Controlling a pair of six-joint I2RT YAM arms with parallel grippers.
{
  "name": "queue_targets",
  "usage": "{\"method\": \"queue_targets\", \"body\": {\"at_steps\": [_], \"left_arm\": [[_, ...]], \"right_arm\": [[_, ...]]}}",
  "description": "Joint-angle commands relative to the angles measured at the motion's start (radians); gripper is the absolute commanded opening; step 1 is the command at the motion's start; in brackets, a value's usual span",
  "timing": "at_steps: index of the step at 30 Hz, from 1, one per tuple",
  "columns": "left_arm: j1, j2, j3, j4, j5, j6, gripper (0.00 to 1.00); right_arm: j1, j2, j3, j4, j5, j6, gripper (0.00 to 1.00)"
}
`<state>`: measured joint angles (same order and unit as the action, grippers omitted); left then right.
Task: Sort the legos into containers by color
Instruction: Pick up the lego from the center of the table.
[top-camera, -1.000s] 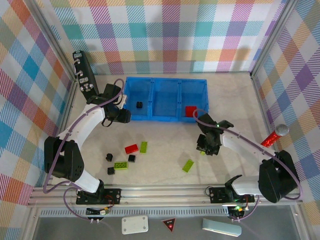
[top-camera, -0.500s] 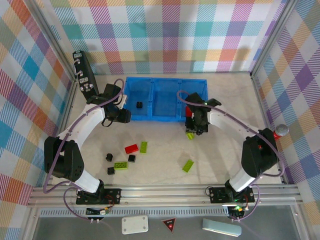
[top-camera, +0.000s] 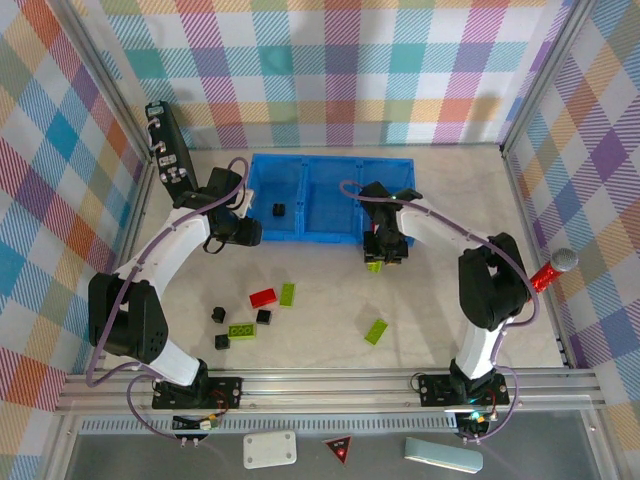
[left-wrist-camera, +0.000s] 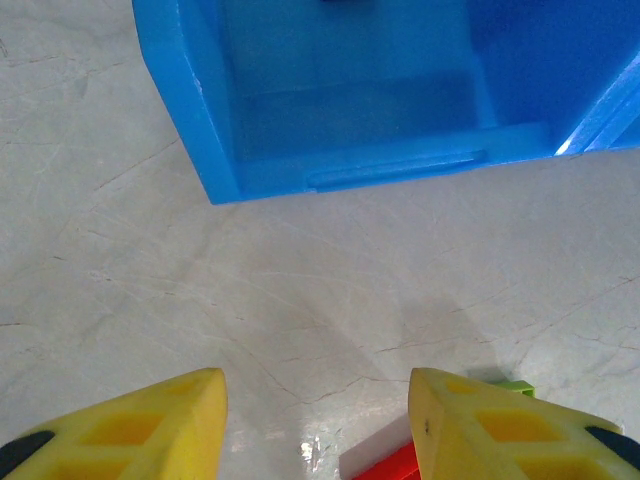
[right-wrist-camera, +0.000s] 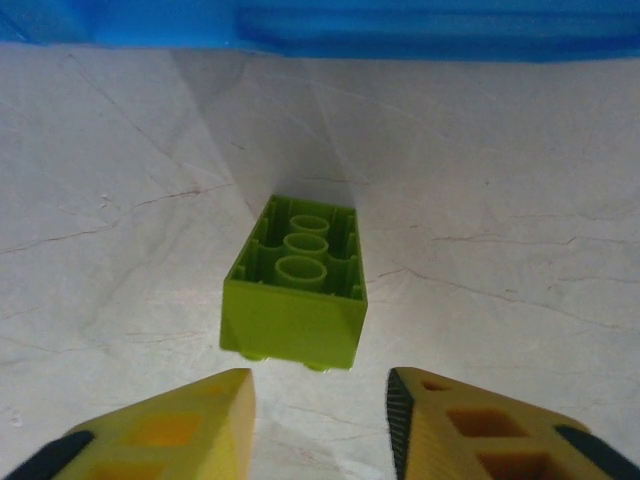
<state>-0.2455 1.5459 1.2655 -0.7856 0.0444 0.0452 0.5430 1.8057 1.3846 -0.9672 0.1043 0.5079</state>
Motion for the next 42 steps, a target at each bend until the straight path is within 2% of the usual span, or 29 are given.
{"method": "queue_targets", "body": {"at_steps": [1, 11, 20, 31, 36, 42], "left_arm": [[0.011, 0.007, 0.013, -0.015, 0.013, -0.007, 0.51], [0.011, 0.004, 0.013, -0.017, 0.014, -0.005, 0.51], [0.011, 0.003, 0.015, -0.017, 0.015, -0.005, 0.5], [0.011, 0.003, 0.014, -0.017, 0.016, -0.003, 0.51], [0.011, 0.0, 0.014, -0.017, 0.014, -0.004, 0.5], [0.011, 0.003, 0.014, -0.017, 0.018, -0.004, 0.51]], "right_arm": [[0.003, 0.009, 0.029, -0.027, 0.026, 0.003, 0.48], [0.003, 0.031, 0.046, -0.005, 0.019, 0.036, 0.56], [0.003, 0.064, 0.062, 0.021, 0.017, 0.082, 0.55], [0.004, 0.109, 0.107, 0.018, 0.027, 0.073, 0.46], [0.003, 0.1, 0.115, 0.013, 0.023, 0.067, 0.38], [0.004, 0.081, 0.124, -0.005, 0.013, 0.057, 0.35]]}}
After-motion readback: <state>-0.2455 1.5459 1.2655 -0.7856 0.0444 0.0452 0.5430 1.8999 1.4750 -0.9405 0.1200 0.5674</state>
